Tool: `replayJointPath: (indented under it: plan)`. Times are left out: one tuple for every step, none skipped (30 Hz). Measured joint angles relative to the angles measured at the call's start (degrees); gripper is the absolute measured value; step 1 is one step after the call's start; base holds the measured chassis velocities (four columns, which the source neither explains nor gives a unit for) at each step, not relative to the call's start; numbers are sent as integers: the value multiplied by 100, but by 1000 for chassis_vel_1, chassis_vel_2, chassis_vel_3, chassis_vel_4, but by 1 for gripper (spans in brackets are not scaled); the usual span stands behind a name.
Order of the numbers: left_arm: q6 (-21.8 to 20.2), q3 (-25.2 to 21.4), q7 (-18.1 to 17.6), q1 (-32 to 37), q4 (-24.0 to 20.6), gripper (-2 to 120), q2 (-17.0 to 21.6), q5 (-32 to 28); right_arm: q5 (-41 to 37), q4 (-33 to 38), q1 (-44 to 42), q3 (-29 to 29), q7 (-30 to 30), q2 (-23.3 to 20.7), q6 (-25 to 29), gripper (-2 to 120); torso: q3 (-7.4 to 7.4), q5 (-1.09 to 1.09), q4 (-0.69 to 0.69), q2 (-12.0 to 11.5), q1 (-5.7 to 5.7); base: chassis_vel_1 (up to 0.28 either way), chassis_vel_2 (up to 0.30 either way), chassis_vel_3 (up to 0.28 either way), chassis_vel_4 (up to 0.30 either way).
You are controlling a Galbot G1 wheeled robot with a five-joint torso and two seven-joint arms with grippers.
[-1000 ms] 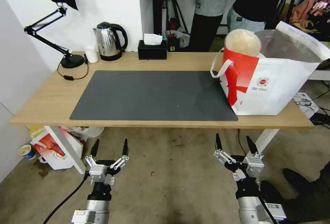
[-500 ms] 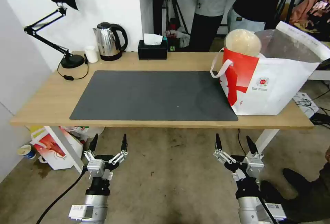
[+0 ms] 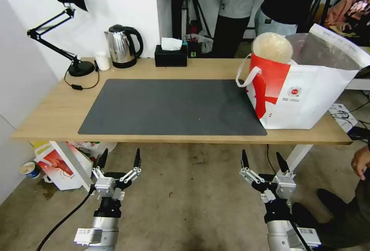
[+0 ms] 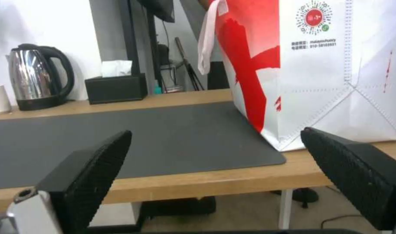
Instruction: Pick up the trash from the table and place it into the takeout bag.
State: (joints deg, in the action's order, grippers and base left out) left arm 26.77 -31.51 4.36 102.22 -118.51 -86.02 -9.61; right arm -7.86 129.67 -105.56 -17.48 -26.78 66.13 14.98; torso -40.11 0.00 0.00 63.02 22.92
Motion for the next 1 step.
replayJointPath:
  plan:
    - [0, 0, 0, 0, 0, 100, 0, 0, 0, 0, 0, 0, 0, 0, 0, 100, 0, 0, 0, 0, 0, 0, 0, 0, 0]
